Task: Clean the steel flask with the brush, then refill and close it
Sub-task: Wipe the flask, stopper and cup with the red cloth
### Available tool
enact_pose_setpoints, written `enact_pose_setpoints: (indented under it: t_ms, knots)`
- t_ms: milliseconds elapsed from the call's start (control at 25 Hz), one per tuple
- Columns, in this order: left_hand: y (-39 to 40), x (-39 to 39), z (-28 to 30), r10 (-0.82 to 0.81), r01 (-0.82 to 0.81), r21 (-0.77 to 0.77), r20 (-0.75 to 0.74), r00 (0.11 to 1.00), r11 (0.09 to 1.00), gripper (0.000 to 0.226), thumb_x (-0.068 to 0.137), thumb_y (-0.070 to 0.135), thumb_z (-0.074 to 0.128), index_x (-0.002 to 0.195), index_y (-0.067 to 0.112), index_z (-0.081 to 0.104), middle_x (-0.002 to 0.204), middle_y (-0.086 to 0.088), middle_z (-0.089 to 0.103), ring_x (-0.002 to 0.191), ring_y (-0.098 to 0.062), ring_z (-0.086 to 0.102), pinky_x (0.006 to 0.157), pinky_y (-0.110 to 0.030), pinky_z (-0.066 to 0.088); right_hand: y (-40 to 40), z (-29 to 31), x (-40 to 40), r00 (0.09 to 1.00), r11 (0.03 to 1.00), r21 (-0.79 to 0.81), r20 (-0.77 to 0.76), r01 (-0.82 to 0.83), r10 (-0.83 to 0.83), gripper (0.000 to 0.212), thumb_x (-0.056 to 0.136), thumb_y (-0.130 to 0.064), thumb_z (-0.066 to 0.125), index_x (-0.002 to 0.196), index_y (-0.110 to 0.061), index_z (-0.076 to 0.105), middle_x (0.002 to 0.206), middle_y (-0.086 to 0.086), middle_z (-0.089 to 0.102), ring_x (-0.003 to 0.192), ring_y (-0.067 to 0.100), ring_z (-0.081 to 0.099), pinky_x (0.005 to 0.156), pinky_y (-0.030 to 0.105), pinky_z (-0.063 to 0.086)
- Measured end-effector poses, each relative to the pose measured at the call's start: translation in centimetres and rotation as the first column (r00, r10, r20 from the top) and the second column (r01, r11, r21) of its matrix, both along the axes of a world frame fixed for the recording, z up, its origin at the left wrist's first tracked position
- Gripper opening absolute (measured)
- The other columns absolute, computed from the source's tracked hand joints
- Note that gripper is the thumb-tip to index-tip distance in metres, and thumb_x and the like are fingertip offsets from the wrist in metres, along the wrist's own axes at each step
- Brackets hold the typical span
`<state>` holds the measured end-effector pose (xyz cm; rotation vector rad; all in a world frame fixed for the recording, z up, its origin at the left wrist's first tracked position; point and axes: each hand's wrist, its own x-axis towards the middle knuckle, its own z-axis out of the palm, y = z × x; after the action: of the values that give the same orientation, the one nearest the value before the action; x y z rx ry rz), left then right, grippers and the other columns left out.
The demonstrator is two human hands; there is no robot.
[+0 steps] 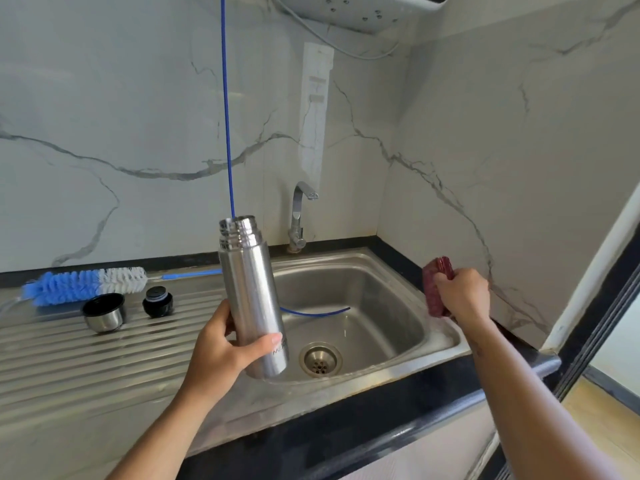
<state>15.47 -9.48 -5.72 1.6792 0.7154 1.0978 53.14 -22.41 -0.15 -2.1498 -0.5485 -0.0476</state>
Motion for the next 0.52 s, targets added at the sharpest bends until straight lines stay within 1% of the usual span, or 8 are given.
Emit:
enact_pose_setpoints:
  t_ms: [40, 80, 160, 200, 280, 320, 440, 520]
  knots:
    - [0.7, 0.7, 0.4, -0.009, 0.009, -0.009, 0.045, 0.999, 1.000, 0.077, 0.048, 0.050, 0.087, 0.117, 0.027, 0.063, 0.102, 0.004, 0.074, 0.088, -0.012, 0.071, 0.068, -0.022, 0.057, 0.3, 0.0, -1.5, 0.986, 0.977, 0.203, -0.140, -0.065, 0.095, 0.025, 0.099, -0.024, 0.057, 0.089, -0.004, 0.069, 0.072, 0.009, 0.070, 0.066, 0.027, 0.070, 0.060, 0.035, 0.058]
    - [1.2, 1.4, 0.8, -0.018, 0.019, -0.020, 0.085, 0.996, 1.000, 0.078, 0.049, 0.048, 0.087, 0.119, 0.025, 0.063, 0.102, 0.002, 0.074, 0.088, -0.013, 0.072, 0.069, -0.022, 0.057, 0.7, -0.1, -3.1, 0.940, 0.918, 0.385, -0.271, -0.093, 0.209, 0.022, 0.101, -0.023, 0.056, 0.098, -0.007, 0.070, 0.079, 0.011, 0.075, 0.072, 0.027, 0.074, 0.068, 0.040, 0.063]
    - [2.1, 2.5, 0.9, -0.032, 0.040, -0.052, 0.151, 0.988, 0.998, 0.077, 0.050, 0.045, 0.087, 0.120, 0.024, 0.062, 0.103, -0.003, 0.074, 0.088, -0.016, 0.072, 0.069, -0.024, 0.057, 1.6, -0.8, -5.9, 0.773, 0.765, 0.643, -0.468, -0.035, 0.429, 0.021, 0.105, -0.025, 0.051, 0.112, -0.013, 0.066, 0.096, 0.013, 0.079, 0.089, 0.029, 0.077, 0.083, 0.048, 0.061]
    - [2.4, 2.8, 0.5, -0.032, 0.045, -0.074, 0.168, 0.985, 0.996, 0.076, 0.051, 0.045, 0.087, 0.120, 0.025, 0.062, 0.103, -0.005, 0.073, 0.088, -0.019, 0.072, 0.070, -0.026, 0.058, 2.2, -1.2, -7.1, 0.675, 0.693, 0.721, -0.519, 0.015, 0.525, 0.024, 0.105, -0.027, 0.049, 0.118, -0.013, 0.064, 0.104, 0.014, 0.078, 0.097, 0.032, 0.075, 0.089, 0.051, 0.059]
    - [2.9, 2.8, -0.2, -0.041, 0.059, -0.100, 0.174, 0.984, 0.993, 0.075, 0.051, 0.046, 0.086, 0.119, 0.026, 0.062, 0.101, -0.005, 0.073, 0.086, -0.020, 0.072, 0.069, -0.026, 0.058, 3.3, -1.9, -9.4, 0.505, 0.592, 0.801, -0.546, 0.081, 0.669, 0.036, 0.102, -0.031, 0.047, 0.128, -0.009, 0.062, 0.115, 0.019, 0.075, 0.107, 0.037, 0.070, 0.098, 0.052, 0.053]
    - [3.1, 2.7, -0.5, -0.057, 0.074, -0.104, 0.162, 0.985, 0.992, 0.076, 0.051, 0.047, 0.085, 0.120, 0.026, 0.062, 0.099, -0.004, 0.073, 0.084, -0.018, 0.071, 0.068, -0.025, 0.057, 3.9, -2.0, -10.5, 0.450, 0.567, 0.820, -0.536, 0.076, 0.714, 0.040, 0.101, -0.033, 0.050, 0.128, -0.007, 0.062, 0.117, 0.020, 0.074, 0.107, 0.037, 0.069, 0.097, 0.050, 0.052]
    - [3.7, 2.5, -1.1, -0.081, 0.098, -0.125, 0.133, 0.988, 0.987, 0.077, 0.053, 0.048, 0.085, 0.123, 0.026, 0.063, 0.097, 0.000, 0.074, 0.084, -0.016, 0.072, 0.069, -0.025, 0.056, 5.7, -1.3, -13.9, 0.391, 0.541, 0.841, -0.494, -0.014, 0.777, 0.035, 0.092, -0.023, 0.065, 0.124, -0.008, 0.063, 0.106, 0.017, 0.077, 0.093, 0.031, 0.071, 0.086, 0.044, 0.052]
    - [4.1, 2.5, -1.1, -0.072, 0.099, -0.164, 0.163, 0.984, 0.981, 0.074, 0.055, 0.048, 0.085, 0.123, 0.028, 0.064, 0.100, -0.001, 0.075, 0.091, -0.021, 0.073, 0.074, -0.029, 0.056, 7.2, -0.8, -15.6, 0.387, 0.531, 0.846, -0.472, -0.053, 0.792, 0.041, 0.084, -0.014, 0.069, 0.124, -0.010, 0.061, 0.104, 0.015, 0.078, 0.091, 0.031, 0.074, 0.082, 0.044, 0.055]
